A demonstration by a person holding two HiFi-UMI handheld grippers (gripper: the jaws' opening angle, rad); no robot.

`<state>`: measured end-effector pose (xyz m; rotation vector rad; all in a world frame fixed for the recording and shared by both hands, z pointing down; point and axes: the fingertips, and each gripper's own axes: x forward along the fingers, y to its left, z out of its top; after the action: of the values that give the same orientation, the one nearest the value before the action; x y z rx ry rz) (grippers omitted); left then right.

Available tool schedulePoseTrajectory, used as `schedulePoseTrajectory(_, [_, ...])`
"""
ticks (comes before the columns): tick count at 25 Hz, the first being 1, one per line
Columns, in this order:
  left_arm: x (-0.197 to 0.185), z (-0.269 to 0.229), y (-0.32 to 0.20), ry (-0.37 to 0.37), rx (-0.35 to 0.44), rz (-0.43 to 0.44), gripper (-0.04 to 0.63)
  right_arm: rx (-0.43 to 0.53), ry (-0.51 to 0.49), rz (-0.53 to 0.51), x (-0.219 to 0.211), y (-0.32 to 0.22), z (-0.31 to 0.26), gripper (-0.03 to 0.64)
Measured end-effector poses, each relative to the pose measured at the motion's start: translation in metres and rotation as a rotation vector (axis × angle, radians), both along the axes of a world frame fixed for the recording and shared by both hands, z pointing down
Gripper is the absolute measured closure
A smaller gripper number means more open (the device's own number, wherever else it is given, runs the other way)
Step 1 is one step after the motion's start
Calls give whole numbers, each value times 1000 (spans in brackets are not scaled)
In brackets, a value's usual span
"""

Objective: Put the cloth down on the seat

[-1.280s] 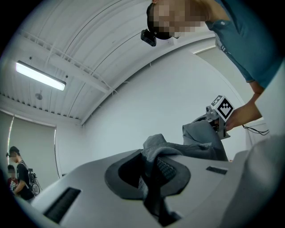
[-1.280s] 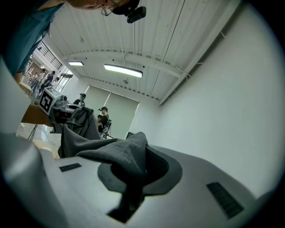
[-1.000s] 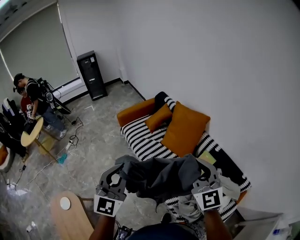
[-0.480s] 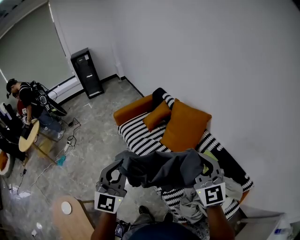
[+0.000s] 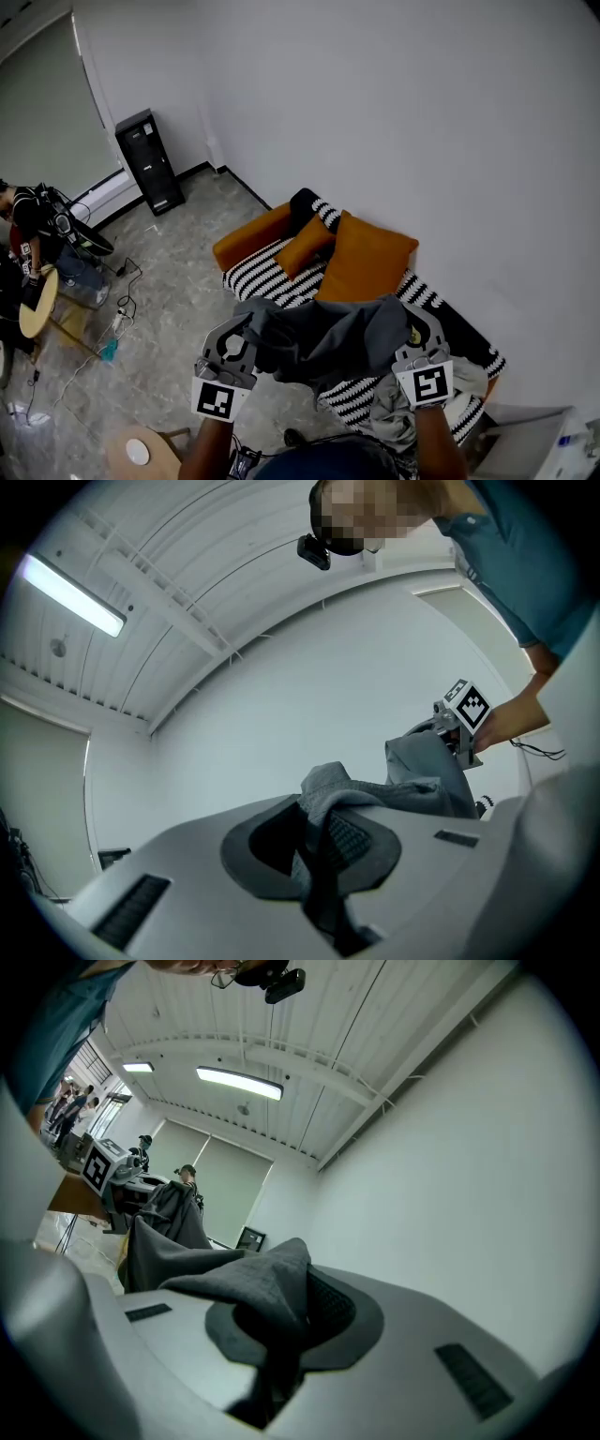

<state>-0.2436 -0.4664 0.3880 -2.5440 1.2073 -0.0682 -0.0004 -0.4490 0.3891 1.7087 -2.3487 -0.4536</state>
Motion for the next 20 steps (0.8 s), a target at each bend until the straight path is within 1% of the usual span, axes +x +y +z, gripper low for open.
schedulePoseTrajectory(4, [-7,5,-31,9,9,27,563,-21,-7,17,-10,-23,11,584])
schedulePoseTrajectory(6, [-8,9,-44,18,-1,33,563,-34,-4,24,-10,-34,15,584])
schedulePoseTrajectory(8, [-7,14,-60,7,-14,35,563,-39,-7,28,-8,-47,17,584])
schedulePoseTrajectory(13, [8,22,-107,-28,-14,39,563,-50,-40,24,3,-90,28,584])
schedulePoseTrajectory(17, [30,30,-135,-60,-39,36,563,-61,-47,9,20,-121,37,584])
schedulePoseTrajectory(20, [44,35,-157,-70,-38,30,563,-68,-66,-1,32,-141,43,584])
